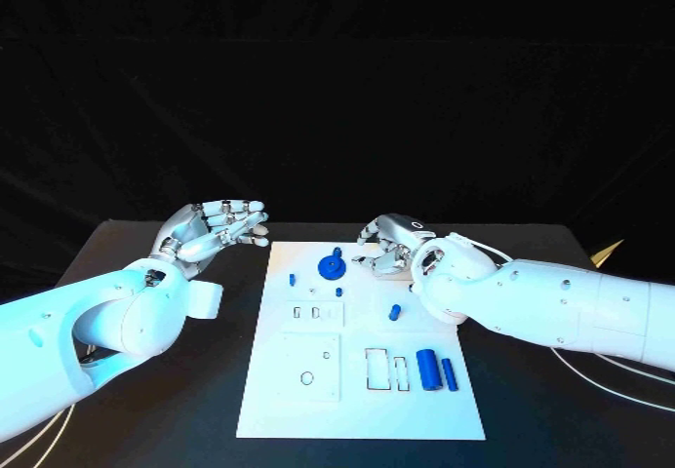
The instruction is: Assemble the parts on the task board
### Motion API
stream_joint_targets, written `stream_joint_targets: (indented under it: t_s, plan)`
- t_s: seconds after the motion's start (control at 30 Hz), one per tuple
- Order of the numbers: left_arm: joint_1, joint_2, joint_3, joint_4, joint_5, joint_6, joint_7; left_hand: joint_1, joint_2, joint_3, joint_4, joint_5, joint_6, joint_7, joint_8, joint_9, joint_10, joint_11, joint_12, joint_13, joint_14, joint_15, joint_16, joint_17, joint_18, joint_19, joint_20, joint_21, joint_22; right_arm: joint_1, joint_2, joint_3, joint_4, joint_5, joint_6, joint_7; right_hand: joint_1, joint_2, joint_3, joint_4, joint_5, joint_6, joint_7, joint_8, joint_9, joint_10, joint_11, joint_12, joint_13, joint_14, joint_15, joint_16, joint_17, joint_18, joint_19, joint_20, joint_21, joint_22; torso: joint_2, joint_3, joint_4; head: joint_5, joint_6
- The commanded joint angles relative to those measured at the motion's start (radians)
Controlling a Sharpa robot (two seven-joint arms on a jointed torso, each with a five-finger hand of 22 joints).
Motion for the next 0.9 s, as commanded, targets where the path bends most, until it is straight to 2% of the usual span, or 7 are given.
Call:
stream_joint_targets:
  t_s: [0.03, 0.13, 0.2, 0.43, 0.77, 0.83, 0.9]
  plan:
    - [0.001, 0.003, 0.001, -0.001, -0.004, 0.018, 0.012, -0.009, -0.002, 0.005, 0.000, -0.005, -0.002, -0.001, 0.003, 0.001, -0.005, -0.002, 0.002, 0.001, -0.008, 0.001, 0.004, 0.001, 0.019, -0.007, 0.003, 0.002, 0.001, 0.017, -0.055, 0.001, 0.038, 0.121, -0.008, 0.128, 0.025, -0.005, 0.001, -0.013, 0.005, 0.003, -0.001, -0.006, 0.000, 0.103, 0.004, 0.002, 0.263, 0.100, 0.003, 0.004, 0.236, -0.014, 0.103, 0.006, 0.005, 0.263, -0.004, 0.0016, -0.0102, 0.002, 0.007]
    - [0.001, 0.004, 0.001, -0.004, -0.004, 0.018, 0.014, -0.009, -0.002, 0.006, 0.000, -0.005, -0.003, -0.002, 0.004, 0.002, -0.005, -0.002, 0.002, 0.001, -0.010, 0.001, 0.006, 0.004, 0.019, -0.010, 0.003, 0.006, 0.003, 0.032, -0.130, 0.001, 0.069, 0.185, 0.044, 0.211, 0.090, -0.022, 0.009, -0.059, 0.005, 0.002, 0.002, -0.014, -0.001, 0.103, 0.007, 0.002, 0.263, 0.097, 0.005, 0.000, 0.224, -0.014, 0.103, 0.007, 0.005, 0.263, -0.007, 0.0028, -0.0192, 0.001, 0.014]
    - [0.001, 0.006, 0.000, -0.007, -0.004, 0.019, 0.013, -0.009, -0.002, 0.006, 0.000, -0.005, -0.003, -0.002, 0.004, 0.002, -0.005, -0.002, 0.002, 0.001, -0.010, 0.001, 0.006, 0.004, 0.019, -0.010, 0.003, 0.006, 0.003, 0.037, -0.166, 0.001, 0.070, 0.220, 0.078, 0.255, 0.121, -0.027, 0.016, -0.081, 0.005, 0.000, 0.003, -0.017, -0.002, 0.103, 0.008, 0.002, 0.263, 0.097, 0.005, 0.000, 0.224, -0.014, 0.103, 0.007, 0.005, 0.263, -0.008, 0.0045, -0.0232, 0.000, 0.016]
    - [0.001, 0.015, -0.003, -0.014, -0.004, 0.023, 0.012, -0.010, -0.002, 0.006, 0.000, -0.005, -0.002, -0.002, 0.004, 0.002, -0.004, -0.003, 0.002, 0.001, -0.010, 0.001, 0.006, 0.005, 0.019, -0.011, 0.004, 0.007, 0.004, 0.030, -0.229, -0.002, 0.016, 0.283, 0.139, 0.341, 0.143, -0.038, 0.016, -0.101, 0.004, -0.002, 0.002, -0.021, -0.003, 0.095, 0.008, -0.007, 0.255, 0.099, 0.005, 0.002, 0.231, -0.014, 0.103, 0.008, 0.005, 0.263, -0.014, 0.0114, -0.0329, -0.007, 0.017]
    - [-0.002, 0.022, -0.006, -0.020, -0.004, 0.032, 0.013, -0.010, -0.002, 0.006, 0.000, -0.005, -0.002, -0.002, 0.004, 0.002, -0.004, -0.003, 0.002, 0.001, -0.010, 0.001, 0.006, 0.005, 0.019, -0.011, 0.004, 0.007, 0.004, -0.012, -0.242, -0.004, -0.055, 0.288, 0.179, 0.358, 0.148, -0.046, 0.007, -0.109, 0.004, -0.022, 0.006, -0.030, -0.007, 0.093, 0.010, -0.010, 0.253, 0.100, 0.007, 0.003, 0.236, -0.014, 0.103, 0.009, 0.005, 0.263, -0.015, 0.0190, -0.0348, -0.007, 0.010]
    - [-0.002, 0.023, -0.006, -0.020, -0.004, 0.033, 0.013, -0.010, -0.002, 0.006, 0.000, -0.005, -0.001, -0.002, 0.005, 0.003, -0.003, -0.003, 0.003, 0.002, -0.011, 0.001, 0.006, 0.005, 0.019, -0.012, 0.004, 0.007, 0.004, -0.021, -0.237, -0.004, -0.066, 0.279, 0.181, 0.354, 0.149, -0.045, 0.005, -0.110, 0.004, -0.027, 0.007, -0.031, -0.008, 0.093, 0.011, -0.011, 0.253, 0.100, 0.008, 0.004, 0.239, -0.014, 0.103, 0.009, 0.005, 0.263, -0.015, 0.0165, -0.0333, -0.006, 0.009]
    - [-0.002, 0.023, -0.006, -0.021, -0.004, 0.034, 0.013, -0.010, -0.002, 0.006, 0.000, -0.005, -0.001, -0.002, 0.005, 0.003, -0.003, -0.003, 0.003, 0.002, -0.011, 0.001, 0.006, 0.005, 0.019, -0.012, 0.004, 0.007, 0.004, -0.026, -0.234, -0.004, -0.072, 0.274, 0.180, 0.351, 0.149, -0.045, 0.004, -0.111, 0.004, -0.029, 0.008, -0.032, -0.009, 0.092, 0.011, -0.011, 0.252, 0.100, 0.009, 0.003, 0.238, -0.014, 0.103, 0.010, 0.005, 0.263, -0.015, 0.0172, -0.0332, -0.006, 0.010]
